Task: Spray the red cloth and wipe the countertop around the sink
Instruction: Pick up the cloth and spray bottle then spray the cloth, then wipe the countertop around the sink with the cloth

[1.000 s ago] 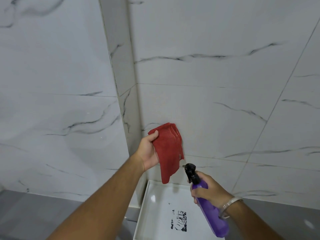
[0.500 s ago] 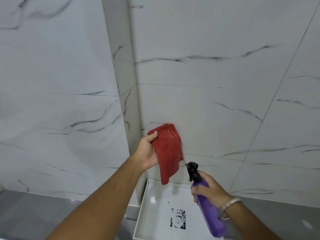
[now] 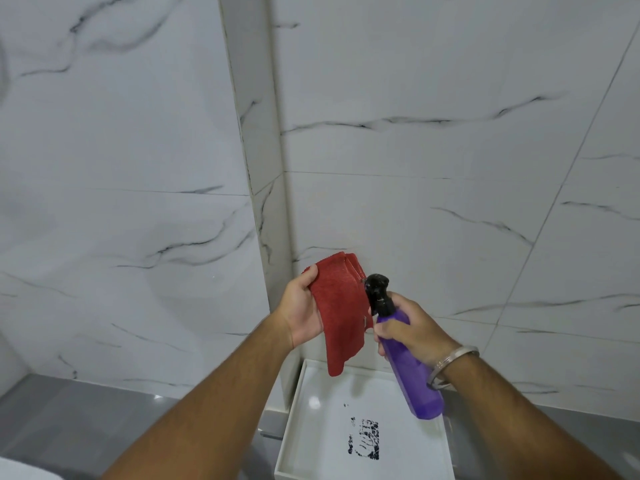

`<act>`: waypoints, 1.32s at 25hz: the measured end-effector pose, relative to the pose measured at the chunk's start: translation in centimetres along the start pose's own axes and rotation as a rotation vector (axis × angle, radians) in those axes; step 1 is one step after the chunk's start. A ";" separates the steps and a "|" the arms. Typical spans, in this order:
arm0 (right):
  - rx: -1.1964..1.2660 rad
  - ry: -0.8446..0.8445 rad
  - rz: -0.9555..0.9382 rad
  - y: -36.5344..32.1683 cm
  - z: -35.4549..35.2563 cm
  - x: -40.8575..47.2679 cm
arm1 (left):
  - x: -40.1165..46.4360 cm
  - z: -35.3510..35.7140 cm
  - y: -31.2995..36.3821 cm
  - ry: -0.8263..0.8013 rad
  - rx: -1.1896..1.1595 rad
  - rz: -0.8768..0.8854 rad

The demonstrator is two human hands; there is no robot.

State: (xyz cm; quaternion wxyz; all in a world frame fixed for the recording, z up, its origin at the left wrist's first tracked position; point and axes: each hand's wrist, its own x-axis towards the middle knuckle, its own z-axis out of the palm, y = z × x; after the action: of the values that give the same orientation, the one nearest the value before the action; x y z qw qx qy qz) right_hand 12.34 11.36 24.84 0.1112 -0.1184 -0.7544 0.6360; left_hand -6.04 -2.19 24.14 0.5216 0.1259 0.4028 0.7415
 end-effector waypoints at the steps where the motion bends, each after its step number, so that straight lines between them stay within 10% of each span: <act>1: -0.001 -0.009 0.005 0.3 0.1 -0.1 | -0.1 0.0 0.1 0.010 0.001 0.002; 11: -0.120 0.102 0.161 11.5 0.1 -3.7 | -2.2 -0.6 -0.2 0.103 -0.040 0.065; 27: -0.361 0.904 0.449 22.2 3.5 -10.2 | -9.4 -5.9 -5.7 0.287 -0.122 0.153; 33: 0.209 0.003 0.286 17.1 12.4 -7.0 | -12.0 -8.2 -5.3 0.260 -0.180 0.125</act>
State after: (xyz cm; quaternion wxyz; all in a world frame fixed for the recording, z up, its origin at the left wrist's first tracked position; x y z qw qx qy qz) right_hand 15.61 0.32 5.77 0.0324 -0.2132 -0.6596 0.7201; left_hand -2.41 -15.79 17.80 0.4273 0.0067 0.3904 0.8155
